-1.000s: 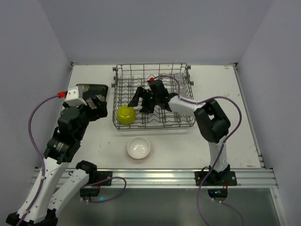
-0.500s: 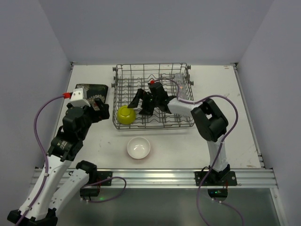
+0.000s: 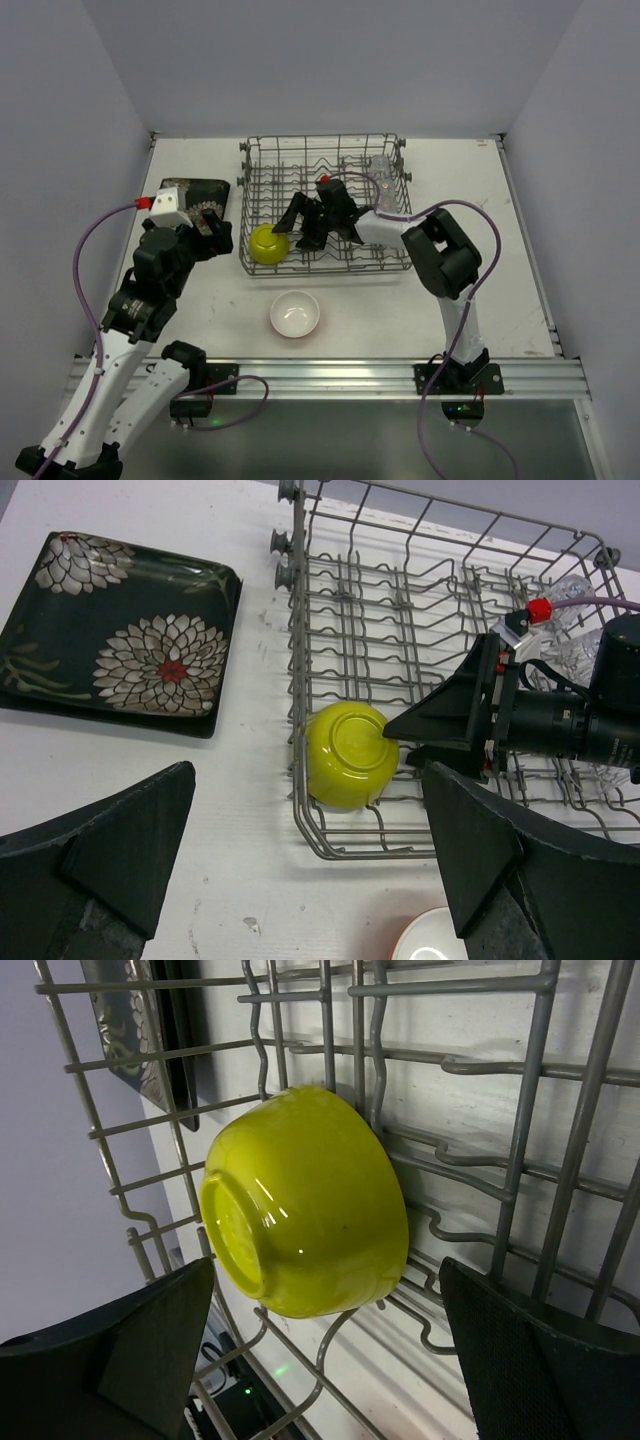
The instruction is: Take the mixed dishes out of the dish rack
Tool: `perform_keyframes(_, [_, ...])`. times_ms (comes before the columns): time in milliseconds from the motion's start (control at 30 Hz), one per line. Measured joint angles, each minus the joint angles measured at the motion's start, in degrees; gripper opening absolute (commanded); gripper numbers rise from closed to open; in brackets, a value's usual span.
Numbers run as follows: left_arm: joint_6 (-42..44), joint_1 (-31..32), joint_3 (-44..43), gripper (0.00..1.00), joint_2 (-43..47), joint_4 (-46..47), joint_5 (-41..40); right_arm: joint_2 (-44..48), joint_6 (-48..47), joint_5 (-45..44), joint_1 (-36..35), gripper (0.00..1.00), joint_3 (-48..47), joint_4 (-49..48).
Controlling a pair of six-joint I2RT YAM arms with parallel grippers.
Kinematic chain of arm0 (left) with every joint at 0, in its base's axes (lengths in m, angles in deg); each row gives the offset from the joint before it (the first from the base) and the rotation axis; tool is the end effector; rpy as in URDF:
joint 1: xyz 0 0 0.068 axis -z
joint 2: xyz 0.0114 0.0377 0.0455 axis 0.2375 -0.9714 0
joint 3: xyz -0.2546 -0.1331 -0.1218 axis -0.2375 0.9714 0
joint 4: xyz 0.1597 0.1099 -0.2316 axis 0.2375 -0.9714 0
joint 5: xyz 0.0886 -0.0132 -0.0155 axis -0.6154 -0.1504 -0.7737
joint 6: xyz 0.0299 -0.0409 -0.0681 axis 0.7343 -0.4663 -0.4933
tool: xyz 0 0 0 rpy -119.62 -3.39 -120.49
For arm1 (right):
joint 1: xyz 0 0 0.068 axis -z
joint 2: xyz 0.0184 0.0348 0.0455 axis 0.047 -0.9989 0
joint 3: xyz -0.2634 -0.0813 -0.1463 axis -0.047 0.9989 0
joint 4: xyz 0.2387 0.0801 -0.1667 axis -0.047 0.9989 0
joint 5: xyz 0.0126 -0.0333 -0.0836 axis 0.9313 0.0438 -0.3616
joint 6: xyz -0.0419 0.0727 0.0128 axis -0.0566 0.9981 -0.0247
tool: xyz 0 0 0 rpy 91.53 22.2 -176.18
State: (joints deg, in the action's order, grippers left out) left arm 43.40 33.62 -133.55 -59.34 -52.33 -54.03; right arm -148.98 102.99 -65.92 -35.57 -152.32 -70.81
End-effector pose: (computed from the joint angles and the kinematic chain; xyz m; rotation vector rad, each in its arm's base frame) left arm 0.1802 -0.0444 0.3591 -0.2380 1.8577 -0.2728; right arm 0.4054 0.3562 0.1381 0.2196 2.5174 1.2735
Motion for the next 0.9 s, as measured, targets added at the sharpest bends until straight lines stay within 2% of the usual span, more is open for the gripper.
perform_keyframes(900, [0.4,0.0,0.1,1.0,-0.4,0.0,0.3,-3.9,3.3,4.1,-0.7,0.96,-1.5,-6.4])
